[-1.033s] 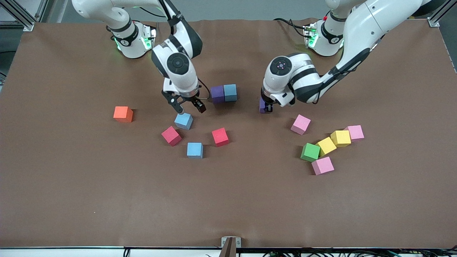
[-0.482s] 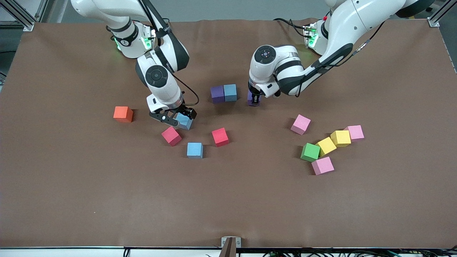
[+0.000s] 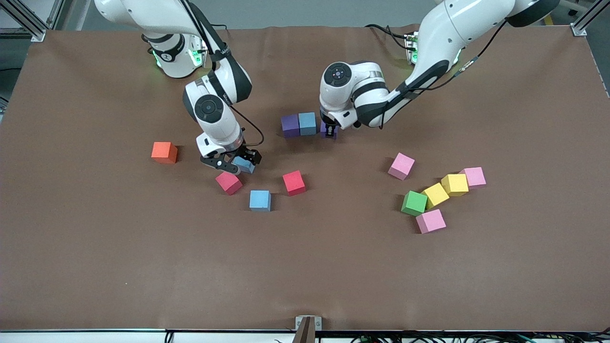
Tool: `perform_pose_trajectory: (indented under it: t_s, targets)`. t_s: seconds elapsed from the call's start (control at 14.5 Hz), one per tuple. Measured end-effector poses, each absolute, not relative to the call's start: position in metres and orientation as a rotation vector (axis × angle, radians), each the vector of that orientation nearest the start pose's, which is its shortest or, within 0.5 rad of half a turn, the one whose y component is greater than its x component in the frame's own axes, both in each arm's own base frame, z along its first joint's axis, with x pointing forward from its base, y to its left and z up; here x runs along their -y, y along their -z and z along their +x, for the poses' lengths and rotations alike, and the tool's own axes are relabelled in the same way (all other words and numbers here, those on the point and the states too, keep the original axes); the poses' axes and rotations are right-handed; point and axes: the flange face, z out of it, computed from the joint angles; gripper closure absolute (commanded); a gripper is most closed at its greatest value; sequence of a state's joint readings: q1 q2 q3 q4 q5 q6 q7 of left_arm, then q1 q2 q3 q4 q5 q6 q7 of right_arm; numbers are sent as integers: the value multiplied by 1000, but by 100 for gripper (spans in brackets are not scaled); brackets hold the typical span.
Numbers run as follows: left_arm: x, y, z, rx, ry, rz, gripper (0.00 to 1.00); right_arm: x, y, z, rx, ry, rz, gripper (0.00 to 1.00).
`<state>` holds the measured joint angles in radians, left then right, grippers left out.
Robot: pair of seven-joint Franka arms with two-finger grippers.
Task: Arrange 11 blocks into digit 3
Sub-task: 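Carry the purple cube to the central row and lower it, then grasp the light blue cube near the red cubes with the right gripper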
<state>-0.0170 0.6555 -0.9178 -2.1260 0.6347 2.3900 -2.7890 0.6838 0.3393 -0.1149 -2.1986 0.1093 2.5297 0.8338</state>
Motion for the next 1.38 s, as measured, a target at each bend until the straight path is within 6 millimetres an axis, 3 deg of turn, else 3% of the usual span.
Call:
perform_pose_trajectory:
  t_s: [0.14,0.21,0.34,0.48,0.55,0.76,1.17,1.24,1.31,1.38]
  targets:
    - [460,-203,329,2040,-143,-2303,57,-293,-219,470,-535,-2,-3071,4]
    - [461,-203,329,2042,-143,-2300,57,-291,-215,468,-531,-2,-3074,14]
    - [463,-203,329,2046,-144,-2296,56,-290,-211,466,-528,-7,-3078,38]
    - [463,-203,330,2053,-147,-2289,54,-290,-209,466,-521,-10,-3082,69]
    - [463,-203,330,2055,-149,-2287,54,-290,-209,466,-513,-8,-3081,79]
    - [463,-203,330,2060,-152,-2284,52,-296,-210,464,-469,-3,-3083,81]
    - [465,-204,334,2113,-181,-2273,46,-353,-212,446,-159,25,-3098,81]
    - [465,-204,335,2115,-181,-2273,41,-359,-212,446,-117,29,-3097,81]
    - [465,-205,335,2115,-181,-2274,26,-365,-212,444,-86,33,-3097,81]
    - [466,-205,335,2115,-181,-2274,4,-373,-212,442,-62,35,-3096,81]
